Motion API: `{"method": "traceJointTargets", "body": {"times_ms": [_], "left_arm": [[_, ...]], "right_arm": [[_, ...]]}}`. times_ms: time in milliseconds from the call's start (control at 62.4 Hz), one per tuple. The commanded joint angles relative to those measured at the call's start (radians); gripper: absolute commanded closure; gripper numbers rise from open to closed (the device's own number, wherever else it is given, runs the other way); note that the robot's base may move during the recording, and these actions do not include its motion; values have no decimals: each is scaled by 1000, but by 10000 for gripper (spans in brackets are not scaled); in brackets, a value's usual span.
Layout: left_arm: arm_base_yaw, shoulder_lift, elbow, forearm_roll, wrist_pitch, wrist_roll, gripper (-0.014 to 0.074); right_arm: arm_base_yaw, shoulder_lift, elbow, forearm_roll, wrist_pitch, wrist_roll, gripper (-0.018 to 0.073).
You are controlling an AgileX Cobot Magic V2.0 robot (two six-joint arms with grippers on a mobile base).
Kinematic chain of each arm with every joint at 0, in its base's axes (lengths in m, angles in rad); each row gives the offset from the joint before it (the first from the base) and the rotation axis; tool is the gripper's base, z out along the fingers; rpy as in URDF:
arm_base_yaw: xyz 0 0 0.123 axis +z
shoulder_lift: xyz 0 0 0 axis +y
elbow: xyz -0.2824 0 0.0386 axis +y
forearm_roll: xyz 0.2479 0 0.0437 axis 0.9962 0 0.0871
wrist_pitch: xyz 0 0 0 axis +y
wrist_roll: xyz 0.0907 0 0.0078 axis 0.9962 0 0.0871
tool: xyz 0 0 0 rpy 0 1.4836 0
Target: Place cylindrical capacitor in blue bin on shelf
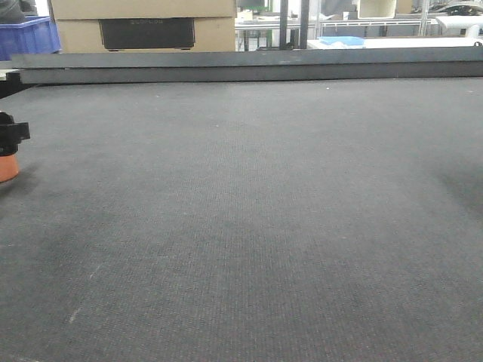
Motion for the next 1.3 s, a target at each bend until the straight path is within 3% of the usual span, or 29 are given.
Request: {"method": "traceJointTargets", "body": {"times_ms": [0,224,353,529,689,817,882,1154,1282], "left_arm": [[-6,15,-9,-35,-4,-11,6],[-6,29,-23,-35,14,-11,36],[-6,29,-26,-35,17,-11,251],[-6,25,-26,-33,33,-11,710],[-6,-32,-26,-30,117,-11,707],[-6,-165,-31,-30,263,-11,707],[-6,-241,-48,-30,392,-11,707],[-6,-545,-233,18,1010,-11,707],[-6,-620,-335,68,1228,-11,707]], "right_arm": [[0,-11,-3,-5,-21,-3,721],[0,-11,-3,-5,-21,-3,721],[0,-11,-3,-5,-21,-3,721],[0,-11,-3,-5,-21,-3,721],[0,-11,-3,-5,-21,-3,721],[0,-13,-20,-5,-7,-3,721],[0,-18,-47,-5,49,-3,721],[0,-28,-293,-10,531,-3,721],[0,-28,-423,-38,724,-3,721]]}}
